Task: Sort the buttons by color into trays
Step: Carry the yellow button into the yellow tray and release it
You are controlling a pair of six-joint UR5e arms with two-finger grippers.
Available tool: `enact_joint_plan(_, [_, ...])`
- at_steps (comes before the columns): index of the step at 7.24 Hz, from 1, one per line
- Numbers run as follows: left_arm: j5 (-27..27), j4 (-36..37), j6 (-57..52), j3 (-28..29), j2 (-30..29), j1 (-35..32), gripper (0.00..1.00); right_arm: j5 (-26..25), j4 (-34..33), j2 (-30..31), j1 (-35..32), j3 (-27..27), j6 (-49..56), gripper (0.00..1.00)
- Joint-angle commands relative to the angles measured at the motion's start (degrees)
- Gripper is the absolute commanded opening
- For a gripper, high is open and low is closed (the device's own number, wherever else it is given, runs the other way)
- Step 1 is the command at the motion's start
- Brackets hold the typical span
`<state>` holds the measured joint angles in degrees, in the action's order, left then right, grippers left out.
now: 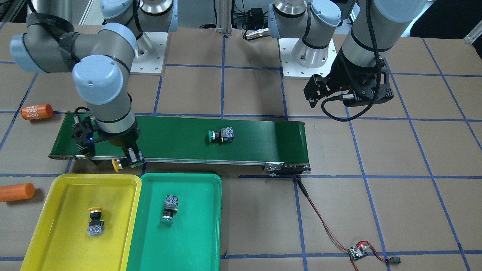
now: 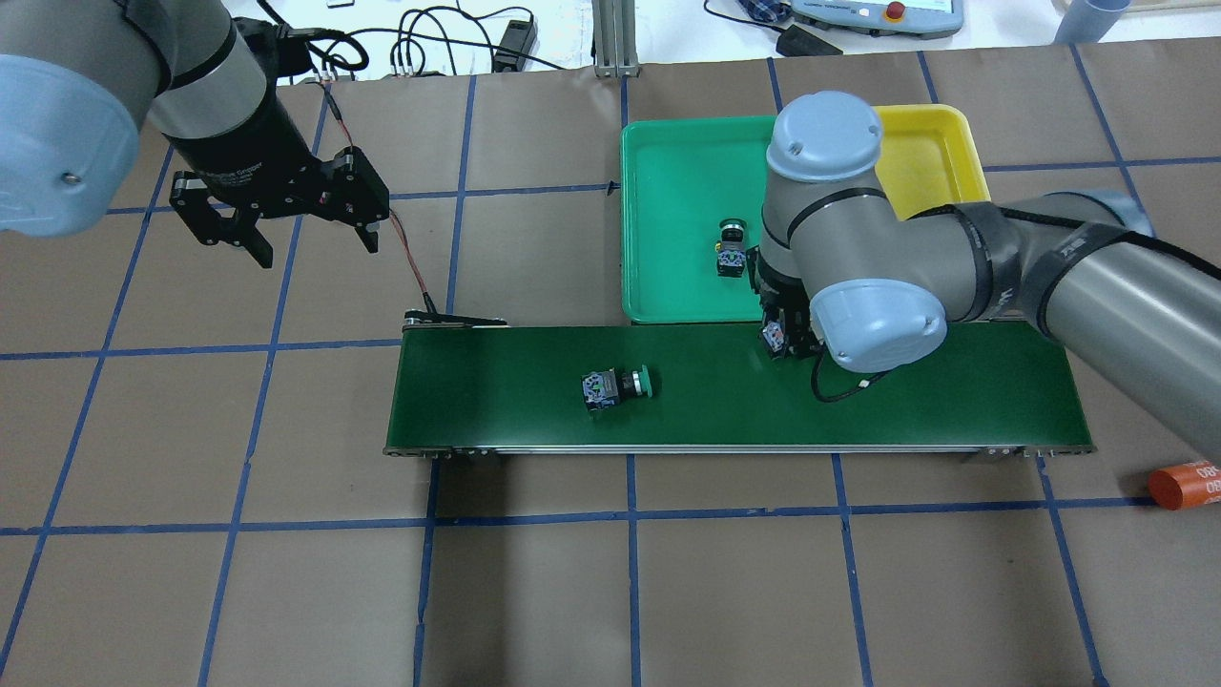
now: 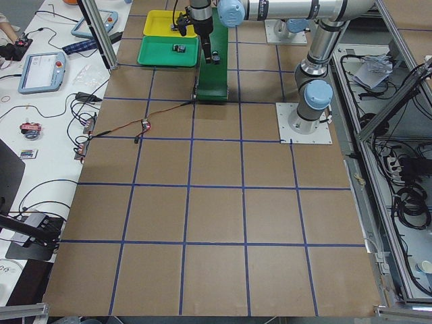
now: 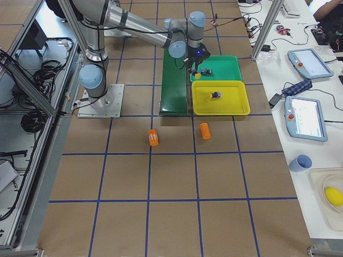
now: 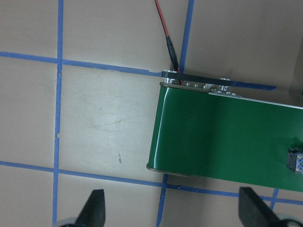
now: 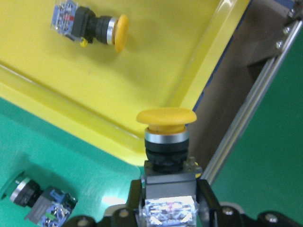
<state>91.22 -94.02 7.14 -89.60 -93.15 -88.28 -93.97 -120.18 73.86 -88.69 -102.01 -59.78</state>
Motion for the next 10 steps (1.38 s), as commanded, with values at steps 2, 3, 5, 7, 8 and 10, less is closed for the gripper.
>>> enact_joint_plan(2, [-1.31,-2.82,0.77,5.65,-2.73,-0.32,1.00,-0.34,-9.10,-8.28,5.10,1.99,6.87,0.00])
enact_joint_plan(3, [-0.87,-4.14,0.77,6.62,-1.78,-0.32,1.00,-0.60,-9.02,-8.56,5.19,1.99,6.78,0.31])
enact_joint_plan(5, [-1.22,-4.68,2.51,7.07,-2.82,-0.32,1.00,-1.30,-8.59,-7.95,5.20,1.99,6.43,1.00])
enact_joint_plan(7, [-1.66,-4.16,3.23,7.42,-3.43,-0.23,1.00,-1.66,-6.49,-3.93,4.67,1.73,5.82,1.00])
enact_joint_plan(8, [-1.57,-4.15,3.23,7.51,-3.79,-0.06,1.00,-1.04,-0.82,-0.77,3.97,1.38,5.73,1.00])
enact_joint_plan(10, [-1.57,-4.07,3.23,7.77,-3.88,0.03,1.00,-1.04,6.86,4.16,-1.36,0.85,0.06,1.00])
